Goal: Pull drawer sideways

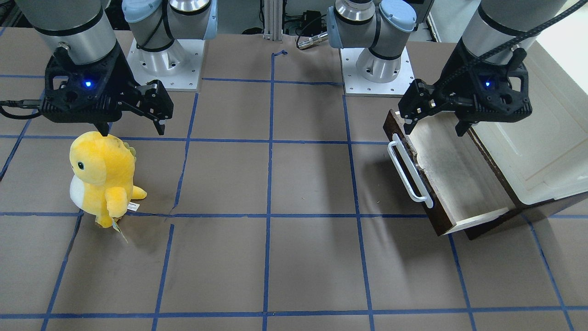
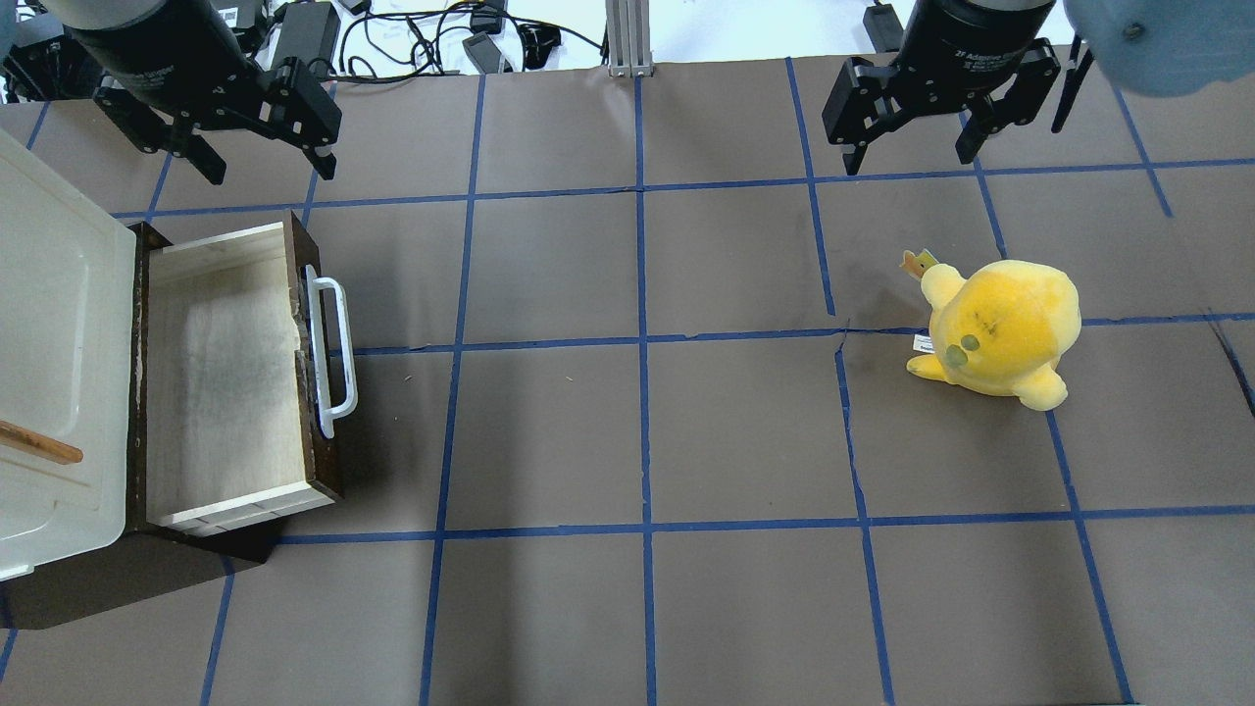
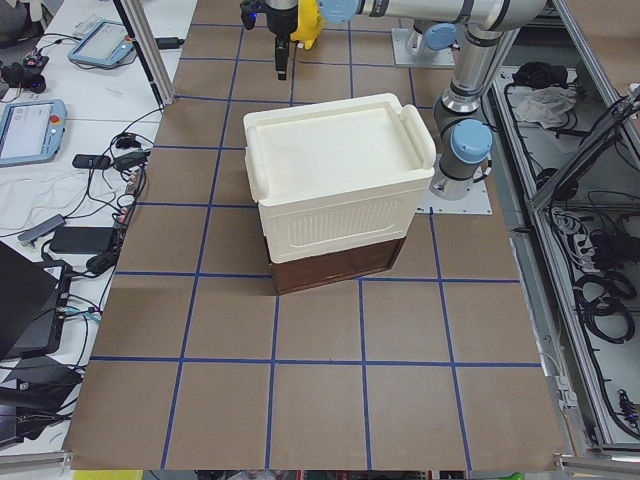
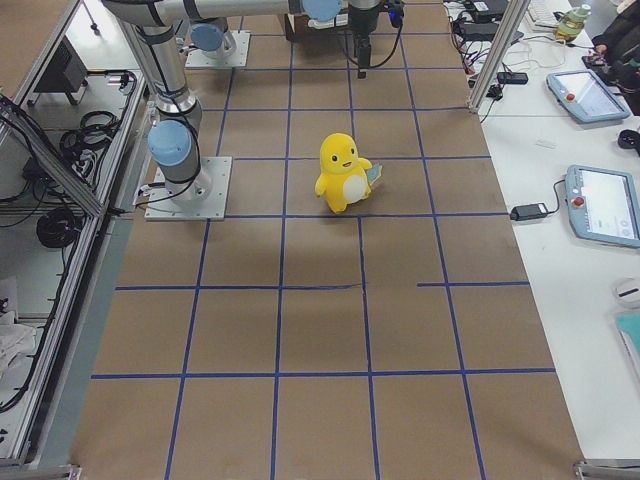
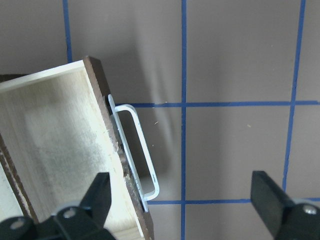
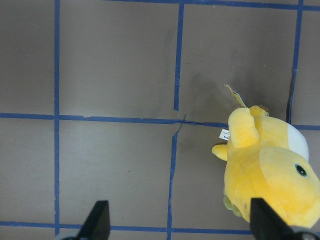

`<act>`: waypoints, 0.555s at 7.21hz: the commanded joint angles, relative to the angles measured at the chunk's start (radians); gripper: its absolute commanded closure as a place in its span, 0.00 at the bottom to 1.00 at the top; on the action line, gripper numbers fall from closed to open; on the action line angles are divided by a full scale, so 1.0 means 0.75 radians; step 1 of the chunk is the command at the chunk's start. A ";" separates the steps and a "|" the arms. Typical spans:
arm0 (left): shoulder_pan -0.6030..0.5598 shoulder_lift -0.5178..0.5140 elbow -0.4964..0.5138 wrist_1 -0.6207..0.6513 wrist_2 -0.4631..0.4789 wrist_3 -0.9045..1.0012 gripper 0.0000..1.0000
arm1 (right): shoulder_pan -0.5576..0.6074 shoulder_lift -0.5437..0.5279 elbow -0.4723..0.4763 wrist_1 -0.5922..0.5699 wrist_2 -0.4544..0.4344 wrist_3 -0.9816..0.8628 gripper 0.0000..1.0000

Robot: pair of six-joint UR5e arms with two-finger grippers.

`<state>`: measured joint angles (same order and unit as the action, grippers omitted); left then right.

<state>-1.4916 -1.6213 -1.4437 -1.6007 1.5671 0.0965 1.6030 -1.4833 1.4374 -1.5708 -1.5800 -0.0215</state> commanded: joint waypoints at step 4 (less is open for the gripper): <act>0.001 0.055 -0.063 0.038 0.001 0.006 0.00 | 0.000 0.000 0.000 0.000 0.000 -0.002 0.00</act>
